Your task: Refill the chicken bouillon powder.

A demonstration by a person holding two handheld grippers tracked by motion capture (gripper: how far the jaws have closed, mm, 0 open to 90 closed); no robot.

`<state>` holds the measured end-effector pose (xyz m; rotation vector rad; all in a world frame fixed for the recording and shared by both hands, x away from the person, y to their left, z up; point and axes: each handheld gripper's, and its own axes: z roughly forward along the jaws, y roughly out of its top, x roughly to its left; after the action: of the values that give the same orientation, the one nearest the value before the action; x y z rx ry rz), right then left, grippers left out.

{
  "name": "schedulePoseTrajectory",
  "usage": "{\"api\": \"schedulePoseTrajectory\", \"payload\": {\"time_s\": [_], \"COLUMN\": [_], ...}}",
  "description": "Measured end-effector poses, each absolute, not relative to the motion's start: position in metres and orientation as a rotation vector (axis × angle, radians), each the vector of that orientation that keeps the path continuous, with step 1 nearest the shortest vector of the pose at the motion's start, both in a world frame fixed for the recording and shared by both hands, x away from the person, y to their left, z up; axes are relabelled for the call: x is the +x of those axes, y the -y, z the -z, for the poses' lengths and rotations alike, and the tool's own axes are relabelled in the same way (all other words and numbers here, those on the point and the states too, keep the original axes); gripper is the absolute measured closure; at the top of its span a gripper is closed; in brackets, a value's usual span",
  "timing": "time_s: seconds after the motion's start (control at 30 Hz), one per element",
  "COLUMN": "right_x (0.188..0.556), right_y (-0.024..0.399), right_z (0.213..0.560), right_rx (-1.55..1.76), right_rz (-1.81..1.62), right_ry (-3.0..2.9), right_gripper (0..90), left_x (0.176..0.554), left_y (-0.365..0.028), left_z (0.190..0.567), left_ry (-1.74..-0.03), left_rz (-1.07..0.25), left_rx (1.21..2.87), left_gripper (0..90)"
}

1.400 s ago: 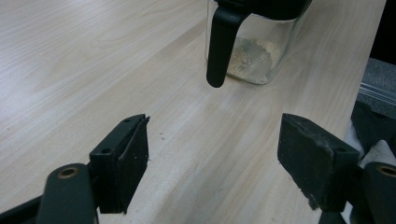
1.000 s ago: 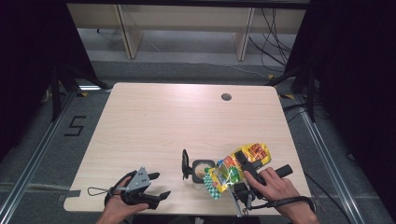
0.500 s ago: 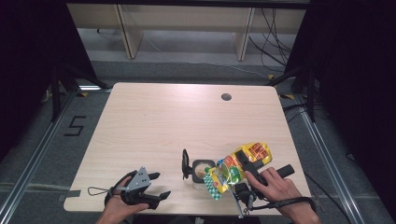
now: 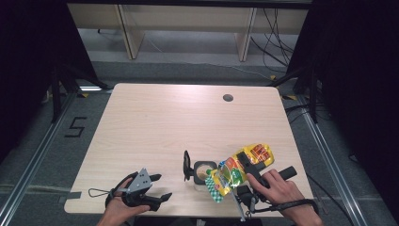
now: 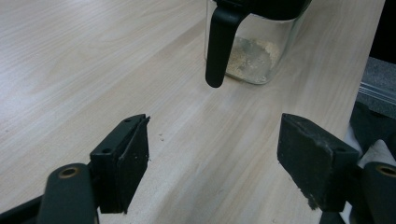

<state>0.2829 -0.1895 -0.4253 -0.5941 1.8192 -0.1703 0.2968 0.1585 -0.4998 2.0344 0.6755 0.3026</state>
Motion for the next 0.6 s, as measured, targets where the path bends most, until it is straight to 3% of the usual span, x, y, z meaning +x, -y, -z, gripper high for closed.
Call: {"api": "schedulePoseTrajectory", "payload": {"time_s": [0.6], "right_x": [0.2833], "right_y": [0.1898], "right_z": [0.426], "right_rx": [-0.604], "right_rz": [0.172], "right_ry": [-1.822], "right_gripper": [38.5], "left_x": [0.2979], "left_y": [-0.1592], "left_z": [0.4991], "left_ry": [-0.663], "left_rz": [-0.308], "left_rx": [2.043], "left_gripper": [24.7]}}
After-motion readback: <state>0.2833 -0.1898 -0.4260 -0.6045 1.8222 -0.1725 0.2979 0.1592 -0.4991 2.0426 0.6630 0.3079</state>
